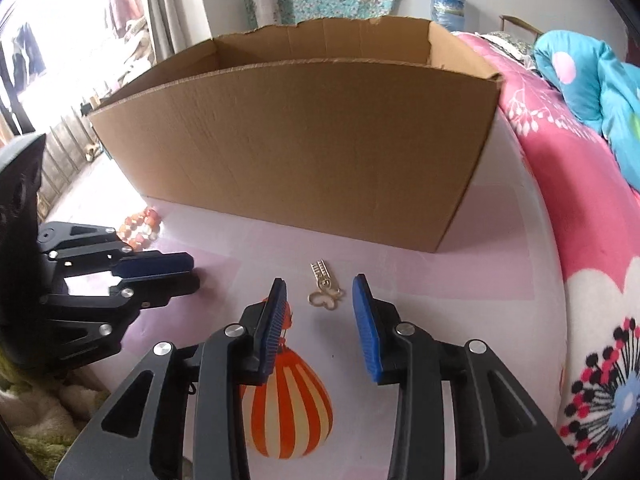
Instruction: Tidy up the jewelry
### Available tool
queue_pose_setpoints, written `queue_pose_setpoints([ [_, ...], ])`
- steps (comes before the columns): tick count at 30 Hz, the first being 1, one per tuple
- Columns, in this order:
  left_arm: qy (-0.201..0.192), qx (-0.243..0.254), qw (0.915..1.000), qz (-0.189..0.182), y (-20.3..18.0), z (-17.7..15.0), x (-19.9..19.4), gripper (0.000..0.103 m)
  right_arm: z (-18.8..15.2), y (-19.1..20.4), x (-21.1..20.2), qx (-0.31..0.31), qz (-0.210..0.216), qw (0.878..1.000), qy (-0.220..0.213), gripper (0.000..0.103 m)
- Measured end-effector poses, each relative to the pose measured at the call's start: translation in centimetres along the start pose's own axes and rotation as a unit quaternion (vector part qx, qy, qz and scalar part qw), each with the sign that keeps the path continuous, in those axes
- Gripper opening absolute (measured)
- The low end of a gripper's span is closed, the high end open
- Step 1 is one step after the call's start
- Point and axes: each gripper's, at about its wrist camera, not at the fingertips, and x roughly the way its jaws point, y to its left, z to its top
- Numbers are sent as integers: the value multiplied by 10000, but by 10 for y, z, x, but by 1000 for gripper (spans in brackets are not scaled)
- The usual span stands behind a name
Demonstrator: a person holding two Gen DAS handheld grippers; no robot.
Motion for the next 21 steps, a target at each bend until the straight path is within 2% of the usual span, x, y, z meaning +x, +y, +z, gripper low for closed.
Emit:
queue_pose_setpoints([
  [4, -8, -19, 10000, -18, 0, 0, 0, 12, 2, 1, 9, -240, -187, 9995, 121, 34],
  [11, -44, -67, 10000, -42, 2, 0, 1, 12, 3, 6, 7, -316, -109, 9993, 195, 17],
  [21, -54, -59, 10000, -52, 3, -2, -1, 12, 3, 2, 6, -155, -61, 9997, 160, 16],
])
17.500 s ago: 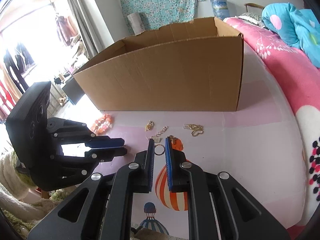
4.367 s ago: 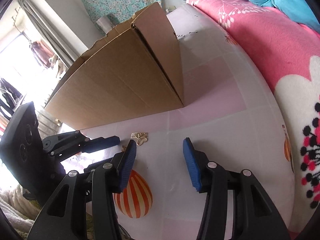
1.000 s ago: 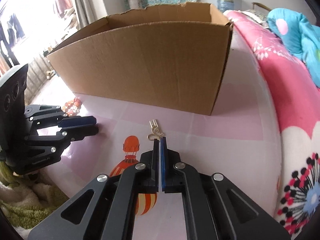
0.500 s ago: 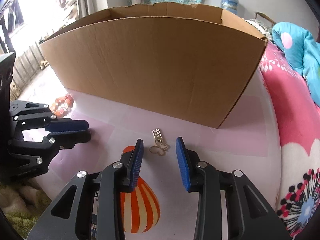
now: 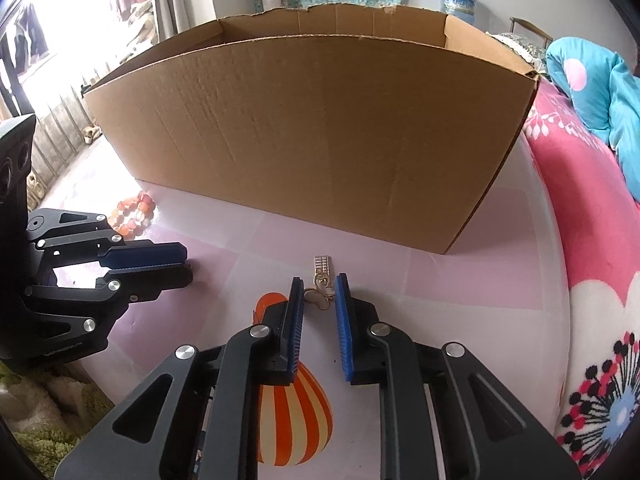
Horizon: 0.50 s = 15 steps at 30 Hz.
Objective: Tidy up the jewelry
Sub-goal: 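Carry both charms over the box and open both tools to drop them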
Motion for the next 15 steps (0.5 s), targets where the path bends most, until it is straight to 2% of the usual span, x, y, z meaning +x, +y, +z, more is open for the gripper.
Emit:
queue_pose_setpoints([
  [9, -42, -41, 9999, -90, 5, -2, -5, 12, -2, 1, -25, 29, 37, 9997, -245, 16],
  [15, -112, -25, 9999, -85, 6, -3, -17, 12, 0, 3, -51, 20, 21, 9985, -554, 16],
])
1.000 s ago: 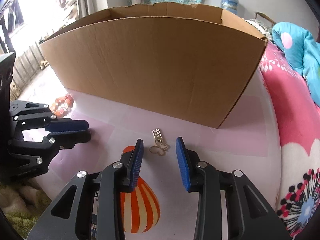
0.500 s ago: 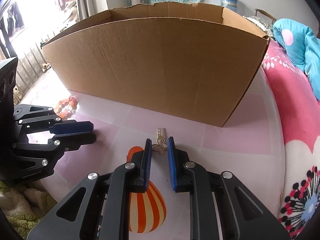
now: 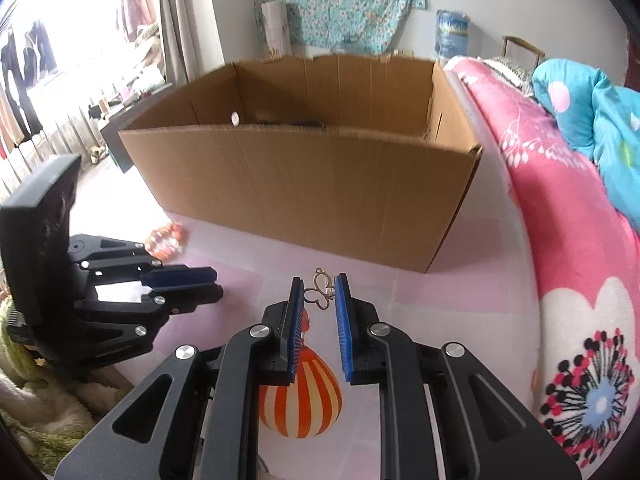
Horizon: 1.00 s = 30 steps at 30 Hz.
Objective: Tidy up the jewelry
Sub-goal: 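Carry both charms over the box and open both tools to drop them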
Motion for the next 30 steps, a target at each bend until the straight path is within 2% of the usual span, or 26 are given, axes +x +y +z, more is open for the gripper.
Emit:
queue_pose_setpoints([
  [5, -221, 51, 9997, 7, -5, 9, -24, 12, 7, 4, -24, 8, 95, 9991, -401, 16],
  [10, -859, 156, 9961, -103, -12, 42, -68, 12, 33, 6, -48, -44, 278, 9949, -972, 16],
  [12, -1075, 206, 9940, 63, -12, 64, -80, 12, 49, 3, -51, -30, 425, 9920, -1185, 16],
  [15, -1230, 222, 9916, 325, -7, 94, -80, 12, 69, -3, -42, 52, 702, 9902, -1210, 16],
  [18, -1121, 181, 9925, 443, 1, 115, -64, 12, 86, -8, -17, 167, 839, 9917, -955, 16],
  [21, -698, -100, 9966, 418, 16, 130, -32, 12, 97, -14, 9, 399, 1006, 9925, -563, 16],
  [26, -184, -576, 9981, 141, 42, 129, -1, 12, 105, -20, 38, 502, 903, 9946, -136, 16],
  [30, -160, -710, 9973, 68, 49, 125, 5, 13, 106, -25, 47, 609, 945, 9937, -6, 17],
])
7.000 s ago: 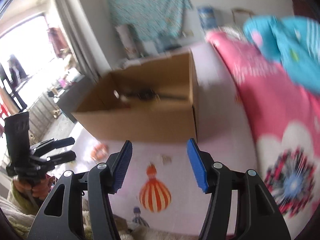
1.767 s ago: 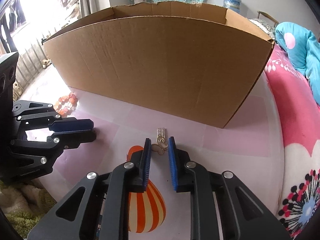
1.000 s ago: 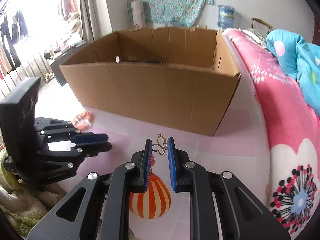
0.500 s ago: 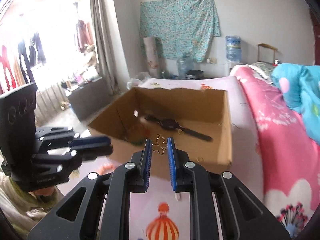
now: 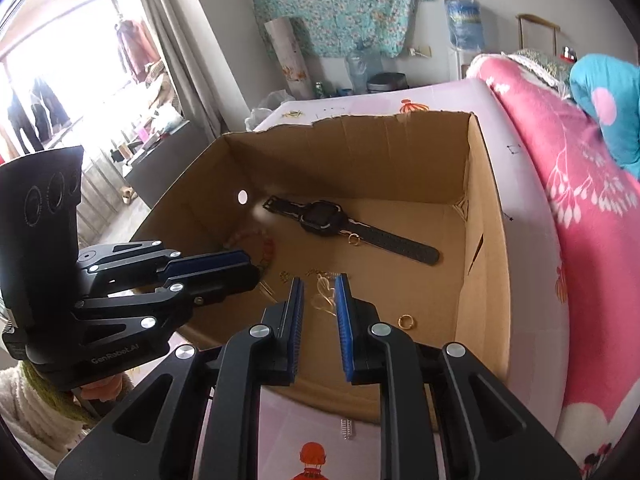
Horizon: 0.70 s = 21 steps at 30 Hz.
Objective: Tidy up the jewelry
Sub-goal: 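Carry both charms over the box and open both tools to drop them, then move the open left tool to the pink bead bracelet while the right tool approaches a silver spring charm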
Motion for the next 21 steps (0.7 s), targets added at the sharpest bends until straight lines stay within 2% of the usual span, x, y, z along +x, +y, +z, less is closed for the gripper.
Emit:
queue_pose_setpoints([
  [4, 22, -196, 9998, -80, 9, -2, 3, 20, 1, -6, -2, 86, 59, 9999, -46, 17],
  [10, -3, -376, 9993, -73, 19, -5, 1, 21, 4, -14, -14, 261, 39, 9994, -244, 18],
  [14, -73, -437, 9990, -61, 20, -9, -9, 23, 2, -16, -25, 356, 9, 9986, -383, 31],
  [21, -445, -586, 9972, 140, 22, -22, -57, 42, -9, -11, -62, 335, -35, 9961, -815, 44],
])
